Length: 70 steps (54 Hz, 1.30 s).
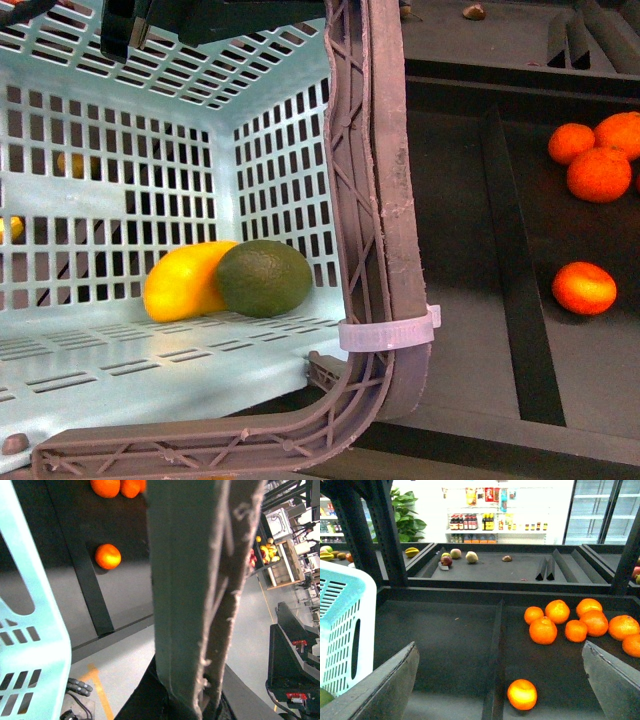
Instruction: Pick mango and avocado into basket
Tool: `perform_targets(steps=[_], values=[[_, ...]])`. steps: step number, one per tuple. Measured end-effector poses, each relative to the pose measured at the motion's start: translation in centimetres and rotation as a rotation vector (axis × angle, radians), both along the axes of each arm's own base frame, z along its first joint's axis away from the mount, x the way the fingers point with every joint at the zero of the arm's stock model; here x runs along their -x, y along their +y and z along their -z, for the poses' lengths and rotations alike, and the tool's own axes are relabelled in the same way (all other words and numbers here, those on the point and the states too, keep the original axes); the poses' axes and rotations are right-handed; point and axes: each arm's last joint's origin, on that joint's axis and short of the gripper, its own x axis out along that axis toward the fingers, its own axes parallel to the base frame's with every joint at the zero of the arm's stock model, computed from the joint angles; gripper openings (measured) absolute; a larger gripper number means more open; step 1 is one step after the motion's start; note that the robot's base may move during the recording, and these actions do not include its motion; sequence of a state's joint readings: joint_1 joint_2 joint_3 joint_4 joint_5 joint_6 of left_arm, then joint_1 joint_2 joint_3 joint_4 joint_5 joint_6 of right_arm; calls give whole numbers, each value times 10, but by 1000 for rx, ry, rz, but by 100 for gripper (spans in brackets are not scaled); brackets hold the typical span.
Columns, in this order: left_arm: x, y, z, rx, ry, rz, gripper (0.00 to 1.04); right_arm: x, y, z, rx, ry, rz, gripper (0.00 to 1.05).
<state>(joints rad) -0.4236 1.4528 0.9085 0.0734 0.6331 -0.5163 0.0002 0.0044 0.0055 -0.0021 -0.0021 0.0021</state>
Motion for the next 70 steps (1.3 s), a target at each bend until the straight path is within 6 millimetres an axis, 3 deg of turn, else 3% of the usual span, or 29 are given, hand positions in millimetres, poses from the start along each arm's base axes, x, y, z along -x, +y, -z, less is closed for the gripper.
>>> perform_targets(steps=[22, 28, 35, 38, 40, 47, 54, 62, 70], values=[[2, -3, 0, 5, 2, 29, 11, 0, 0, 0, 0, 0, 0, 97], [-7, -9, 6, -146, -145, 38, 11, 0, 0, 0, 0, 0, 0, 97], [-47, -22, 18, -253, -365, -70, 11, 0, 0, 0, 0, 0, 1, 97], [-80, -27, 9, -234, -421, -230, 11, 0, 0, 0, 0, 0, 1, 97], [-92, -27, 4, -215, -416, -289, 11, 0, 0, 0, 0, 0, 1, 97], [-136, -23, -9, -53, -242, -573, 11, 0, 0, 0, 0, 0, 1, 97], [-182, -18, 6, 208, 75, -838, 11, 0, 0, 0, 0, 0, 1, 97], [-209, -20, 28, 353, 254, -956, 11, 0, 0, 0, 0, 0, 1, 97], [-224, -22, 30, 483, 324, -1022, 11, 0, 0, 0, 0, 0, 1, 97]])
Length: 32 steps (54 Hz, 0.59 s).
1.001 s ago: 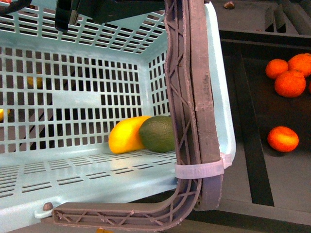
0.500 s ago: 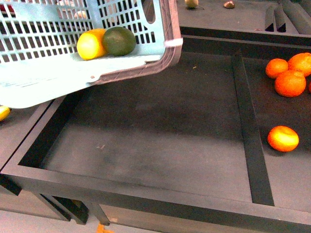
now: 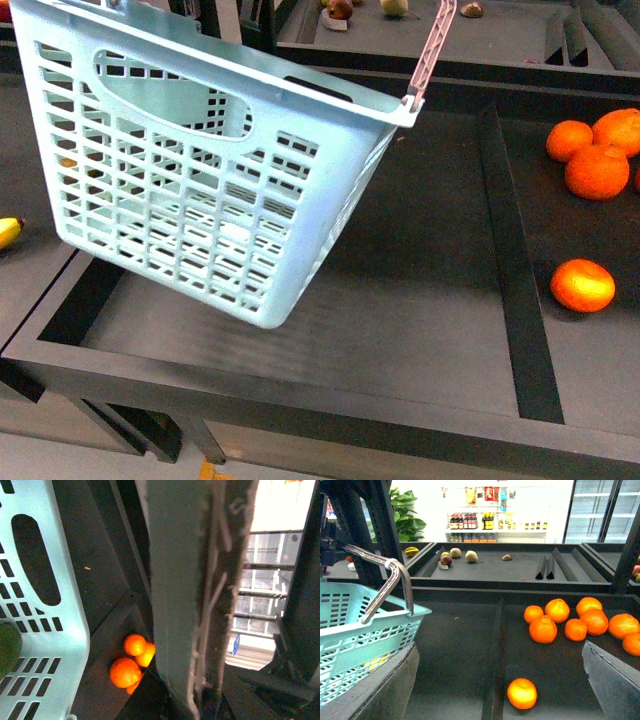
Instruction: Pick mango and avocado into basket
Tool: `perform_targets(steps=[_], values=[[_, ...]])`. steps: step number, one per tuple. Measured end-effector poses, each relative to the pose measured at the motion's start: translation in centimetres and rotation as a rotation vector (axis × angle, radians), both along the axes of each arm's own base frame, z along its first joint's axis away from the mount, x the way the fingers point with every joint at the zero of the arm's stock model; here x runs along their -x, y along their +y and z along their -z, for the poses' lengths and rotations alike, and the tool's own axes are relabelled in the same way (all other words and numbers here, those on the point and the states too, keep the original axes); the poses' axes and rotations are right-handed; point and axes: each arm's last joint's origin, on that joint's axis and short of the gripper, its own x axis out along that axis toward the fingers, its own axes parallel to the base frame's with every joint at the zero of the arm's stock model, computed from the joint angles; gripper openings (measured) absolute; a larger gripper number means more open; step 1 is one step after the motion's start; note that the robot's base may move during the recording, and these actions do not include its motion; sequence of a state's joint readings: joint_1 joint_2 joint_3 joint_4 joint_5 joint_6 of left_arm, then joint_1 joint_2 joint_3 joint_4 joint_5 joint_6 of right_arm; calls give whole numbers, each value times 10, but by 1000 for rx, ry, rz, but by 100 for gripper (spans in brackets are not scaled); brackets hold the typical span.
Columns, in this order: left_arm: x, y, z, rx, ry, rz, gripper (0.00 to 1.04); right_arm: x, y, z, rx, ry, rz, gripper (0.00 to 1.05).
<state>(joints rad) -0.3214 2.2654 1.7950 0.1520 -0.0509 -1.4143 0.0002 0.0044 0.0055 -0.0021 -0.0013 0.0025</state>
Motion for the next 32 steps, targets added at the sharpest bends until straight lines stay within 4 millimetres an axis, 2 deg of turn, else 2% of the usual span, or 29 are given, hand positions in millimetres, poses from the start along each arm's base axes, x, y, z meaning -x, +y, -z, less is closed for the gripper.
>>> perform_targets(steps=[7, 13, 22, 32], values=[[-12, 4, -3, 63, -35, -58, 11, 0, 0, 0, 0, 0, 0, 97], [-25, 10, 4, 121, -81, -111, 11, 0, 0, 0, 0, 0, 0, 97], [-42, 18, 28, 207, -146, -176, 11, 0, 0, 0, 0, 0, 0, 97], [-45, 19, 46, 270, -231, -175, 11, 0, 0, 0, 0, 0, 0, 97]])
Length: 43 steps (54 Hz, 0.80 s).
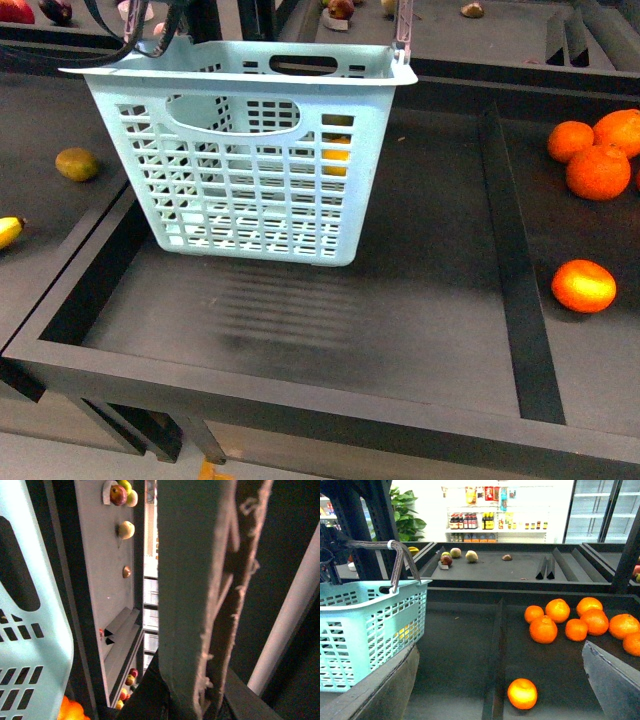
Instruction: Pick mango and avocado into basket
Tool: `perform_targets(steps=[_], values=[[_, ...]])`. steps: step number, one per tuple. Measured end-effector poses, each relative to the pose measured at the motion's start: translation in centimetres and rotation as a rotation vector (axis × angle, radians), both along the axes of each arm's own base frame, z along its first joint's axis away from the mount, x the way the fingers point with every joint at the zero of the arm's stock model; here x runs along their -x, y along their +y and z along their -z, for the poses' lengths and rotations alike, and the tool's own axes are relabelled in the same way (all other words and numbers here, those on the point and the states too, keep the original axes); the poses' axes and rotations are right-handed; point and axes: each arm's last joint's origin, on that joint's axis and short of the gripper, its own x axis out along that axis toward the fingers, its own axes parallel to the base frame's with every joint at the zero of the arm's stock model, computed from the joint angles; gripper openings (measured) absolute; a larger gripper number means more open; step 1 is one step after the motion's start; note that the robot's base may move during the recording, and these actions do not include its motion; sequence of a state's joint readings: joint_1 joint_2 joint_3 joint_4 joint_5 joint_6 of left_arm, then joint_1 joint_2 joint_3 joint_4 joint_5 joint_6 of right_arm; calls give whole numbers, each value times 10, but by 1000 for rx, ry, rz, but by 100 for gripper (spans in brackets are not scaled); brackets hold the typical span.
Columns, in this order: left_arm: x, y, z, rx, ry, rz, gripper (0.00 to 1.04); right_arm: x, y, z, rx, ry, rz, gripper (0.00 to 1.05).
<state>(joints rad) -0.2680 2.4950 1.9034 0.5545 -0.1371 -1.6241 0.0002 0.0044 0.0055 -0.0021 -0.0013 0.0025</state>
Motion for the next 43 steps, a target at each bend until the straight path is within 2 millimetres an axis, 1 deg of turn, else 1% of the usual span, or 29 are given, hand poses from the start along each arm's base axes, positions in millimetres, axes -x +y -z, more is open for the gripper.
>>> perform_targets(steps=[6, 8, 9, 13, 17, 19, 28, 29, 35, 36, 37, 41, 43], values=[[4, 0, 16, 5, 24, 10, 11, 0, 0, 0, 0, 0, 0, 97], [8, 0, 26, 2, 40, 16, 11, 0, 0, 0, 0, 0, 0, 97], [8, 0, 27, 2, 41, 17, 11, 0, 0, 0, 0, 0, 0, 97], [17, 0, 52, -15, 88, 43, 11, 0, 0, 0, 0, 0, 0, 97], [23, -3, 57, -41, 114, 55, 11, 0, 0, 0, 0, 0, 0, 97], [26, -4, 59, -43, 129, 54, 14, 0, 0, 0, 0, 0, 0, 97], [36, -5, 70, -62, 233, 33, 47, 0, 0, 0, 0, 0, 0, 97], [37, -5, 71, -63, 237, 32, 49, 0, 0, 0, 0, 0, 0, 97], [39, -6, 76, -87, 306, 26, 69, 0, 0, 0, 0, 0, 0, 97], [39, -6, 77, -89, 313, 25, 71, 0, 0, 0, 0, 0, 0, 97], [40, -6, 78, -94, 329, 24, 77, 0, 0, 0, 0, 0, 0, 97], [42, -5, 80, -108, 373, 27, 92, 0, 0, 0, 0, 0, 0, 97], [45, -5, 84, -115, 401, 29, 99, 0, 0, 0, 0, 0, 0, 97]])
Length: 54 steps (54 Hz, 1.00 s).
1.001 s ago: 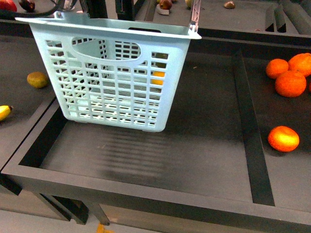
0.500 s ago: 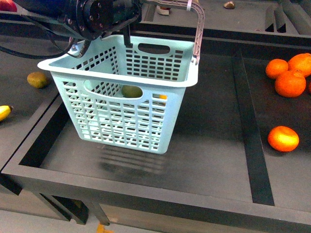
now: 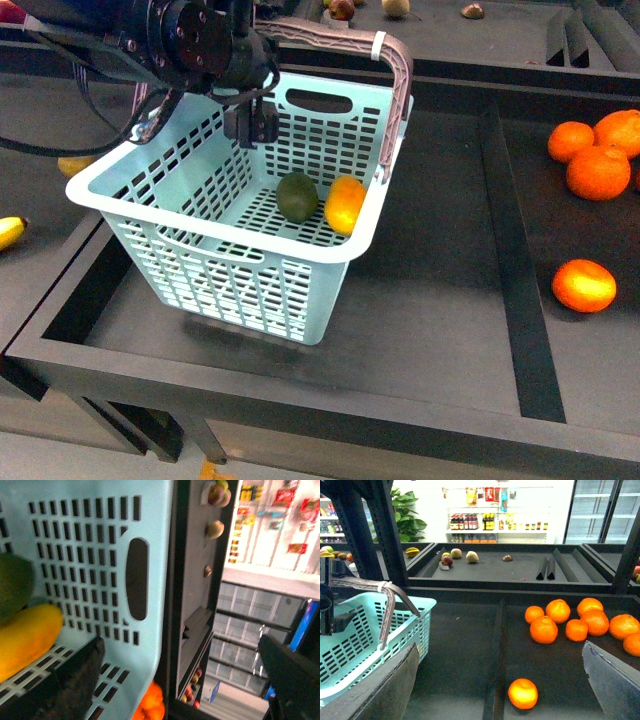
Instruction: Pick mango and avocado into basket
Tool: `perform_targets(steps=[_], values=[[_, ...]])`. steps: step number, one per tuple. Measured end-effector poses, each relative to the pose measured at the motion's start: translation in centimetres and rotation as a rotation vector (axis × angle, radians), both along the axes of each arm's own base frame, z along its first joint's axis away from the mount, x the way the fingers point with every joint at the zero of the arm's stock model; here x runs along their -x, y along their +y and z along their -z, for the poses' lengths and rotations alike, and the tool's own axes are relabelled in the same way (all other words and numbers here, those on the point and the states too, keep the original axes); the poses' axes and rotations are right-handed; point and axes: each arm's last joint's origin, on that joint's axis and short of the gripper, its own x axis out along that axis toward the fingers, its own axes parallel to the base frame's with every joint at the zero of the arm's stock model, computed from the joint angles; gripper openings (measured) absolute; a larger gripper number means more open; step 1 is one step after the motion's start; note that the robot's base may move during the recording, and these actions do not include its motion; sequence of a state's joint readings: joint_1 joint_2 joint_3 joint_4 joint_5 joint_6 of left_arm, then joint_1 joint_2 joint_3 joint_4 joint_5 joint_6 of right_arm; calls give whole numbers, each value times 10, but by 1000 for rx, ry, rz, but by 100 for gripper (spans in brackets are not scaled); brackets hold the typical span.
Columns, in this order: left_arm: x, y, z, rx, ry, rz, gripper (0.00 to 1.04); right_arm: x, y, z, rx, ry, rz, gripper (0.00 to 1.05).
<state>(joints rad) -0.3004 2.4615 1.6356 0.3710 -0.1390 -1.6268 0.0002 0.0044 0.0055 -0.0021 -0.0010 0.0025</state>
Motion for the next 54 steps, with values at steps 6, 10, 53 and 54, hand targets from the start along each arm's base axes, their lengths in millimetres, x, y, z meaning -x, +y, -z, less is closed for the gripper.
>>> perform_targets(steps=[6, 10, 53, 54], values=[[10, 3, 8, -29, 86, 14, 97, 0, 0, 0, 0, 0, 0, 97], [15, 6, 5, -39, 98, 18, 98, 0, 0, 0, 0, 0, 0, 97], [34, 5, -64, 23, -2, 64, 98, 0, 0, 0, 0, 0, 0, 97], [36, 6, -66, 20, -3, 67, 98, 0, 0, 0, 0, 0, 0, 97]])
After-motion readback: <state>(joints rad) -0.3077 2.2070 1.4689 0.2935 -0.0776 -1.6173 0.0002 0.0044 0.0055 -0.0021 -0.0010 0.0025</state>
